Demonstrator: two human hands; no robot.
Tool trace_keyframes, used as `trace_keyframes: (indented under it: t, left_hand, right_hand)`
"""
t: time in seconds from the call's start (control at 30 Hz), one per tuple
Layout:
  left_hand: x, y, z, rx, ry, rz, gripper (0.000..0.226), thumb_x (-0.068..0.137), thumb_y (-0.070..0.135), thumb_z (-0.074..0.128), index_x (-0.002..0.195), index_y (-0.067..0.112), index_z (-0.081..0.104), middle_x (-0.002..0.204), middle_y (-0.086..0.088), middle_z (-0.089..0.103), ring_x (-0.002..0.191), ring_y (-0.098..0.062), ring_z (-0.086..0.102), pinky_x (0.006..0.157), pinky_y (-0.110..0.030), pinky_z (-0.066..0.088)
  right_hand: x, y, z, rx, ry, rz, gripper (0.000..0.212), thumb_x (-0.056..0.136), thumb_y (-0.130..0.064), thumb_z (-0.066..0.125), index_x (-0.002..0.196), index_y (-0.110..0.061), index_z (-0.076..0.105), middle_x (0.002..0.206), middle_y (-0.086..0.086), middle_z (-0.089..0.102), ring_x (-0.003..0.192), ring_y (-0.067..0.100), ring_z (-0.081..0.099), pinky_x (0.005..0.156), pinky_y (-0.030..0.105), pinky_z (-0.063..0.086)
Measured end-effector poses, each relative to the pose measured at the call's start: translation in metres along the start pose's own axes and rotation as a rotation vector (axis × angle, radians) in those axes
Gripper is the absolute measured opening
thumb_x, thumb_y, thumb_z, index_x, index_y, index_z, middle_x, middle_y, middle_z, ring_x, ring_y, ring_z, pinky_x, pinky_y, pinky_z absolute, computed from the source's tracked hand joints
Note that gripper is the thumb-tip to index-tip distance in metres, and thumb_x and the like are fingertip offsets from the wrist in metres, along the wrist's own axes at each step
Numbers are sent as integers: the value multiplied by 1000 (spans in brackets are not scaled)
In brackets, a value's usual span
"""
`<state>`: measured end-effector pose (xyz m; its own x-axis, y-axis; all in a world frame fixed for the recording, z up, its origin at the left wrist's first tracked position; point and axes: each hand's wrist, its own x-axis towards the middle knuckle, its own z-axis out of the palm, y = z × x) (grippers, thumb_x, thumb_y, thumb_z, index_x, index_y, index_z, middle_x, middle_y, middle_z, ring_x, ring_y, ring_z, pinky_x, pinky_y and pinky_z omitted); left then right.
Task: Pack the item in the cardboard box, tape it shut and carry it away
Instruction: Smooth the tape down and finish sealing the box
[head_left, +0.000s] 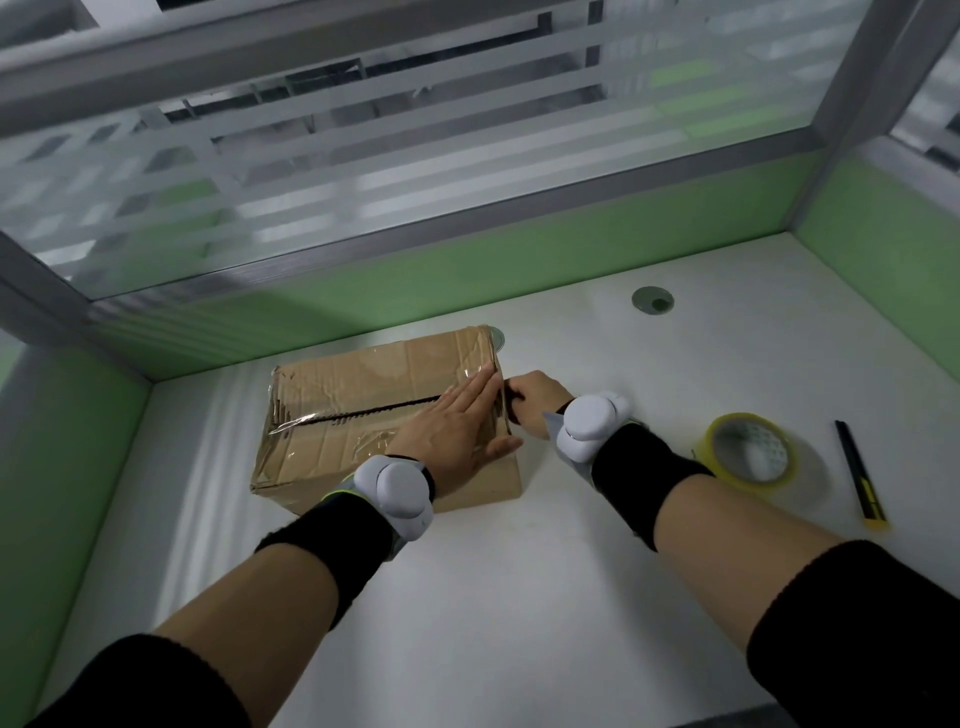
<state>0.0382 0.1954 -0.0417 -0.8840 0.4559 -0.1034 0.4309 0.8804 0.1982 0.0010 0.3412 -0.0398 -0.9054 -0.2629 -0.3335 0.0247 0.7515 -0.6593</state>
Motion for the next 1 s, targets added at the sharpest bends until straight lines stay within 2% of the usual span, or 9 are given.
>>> trace_keyframes:
  t: [0.07,0.2,0.33,0.4,0.47,0.57,0.67,0.8,1.0]
  left_hand:
    - [0,1,-1,1,-4,3,80,87,63,27,147,20,-4,157,4,-8,144,-9,-2,110,-20,-5]
    - [0,1,-2,5,2,2,79,88,62,27,147,20,-5,157,5,-9,144,-9,-3,110,-19,-5]
    - [1,4,-4,-9,-16,-12,79,88,62,28,147,20,-5,157,5,-9,145,-9,-2,109,-19,-5]
    - [-2,1,-6,-21,31,-12,80,88,62,29,147,20,-4,157,5,-8,145,-9,-1,111,-20,-4]
    - [0,2,-7,-11,10,-7,81,88,63,29,147,19,-5,157,5,-9,145,-9,-2,115,-24,-3]
    - [-4,2,-1,-4,2,-35,85,86,65,28,147,17,-6,157,4,-9,145,-10,-2,115,-25,-5]
    - [-13,-7,-2,23,36,-82,88,85,68,28,147,15,-6,158,1,-9,145,-11,-4,114,-24,-7]
    - [-16,-10,-4,24,17,-101,90,85,68,30,147,15,-7,158,0,-10,145,-11,-5,116,-25,-4]
    - [-15,-10,-3,11,11,-106,89,85,67,31,147,14,-5,158,-1,-7,146,-12,-4,119,-26,-1]
  right_hand:
    - [-4,1,0,-24,-52,11,30,90,0,39,105,1,65,115,24,64,84,23,48,73,25,34]
    - [-13,3,-3,-50,-93,19,31,90,1,39,98,-4,68,115,25,64,84,24,49,73,25,35]
    - [-18,-2,-14,-45,8,6,26,90,-4,42,75,-3,63,97,26,64,82,28,54,71,27,38]
    - [-21,-11,-22,-59,95,-11,22,91,-6,43,85,2,62,97,22,65,87,32,56,75,31,43]
    - [-21,-14,-29,-70,166,-45,20,92,-7,44,97,7,57,110,21,66,97,34,57,83,30,46]
    - [-26,-19,-31,-114,197,-70,31,95,-10,46,121,-8,63,128,15,62,121,32,54,102,36,42]
    - [-28,-29,-31,-221,159,-107,34,96,-12,44,124,-17,61,130,14,60,122,32,52,102,37,41]
    - [-27,-41,-28,-378,68,-102,36,97,-12,39,129,-14,56,131,20,56,121,37,51,101,41,40]
    - [-22,-48,-21,-557,-67,-68,39,98,-20,30,133,-13,46,137,14,52,122,34,51,104,39,41]
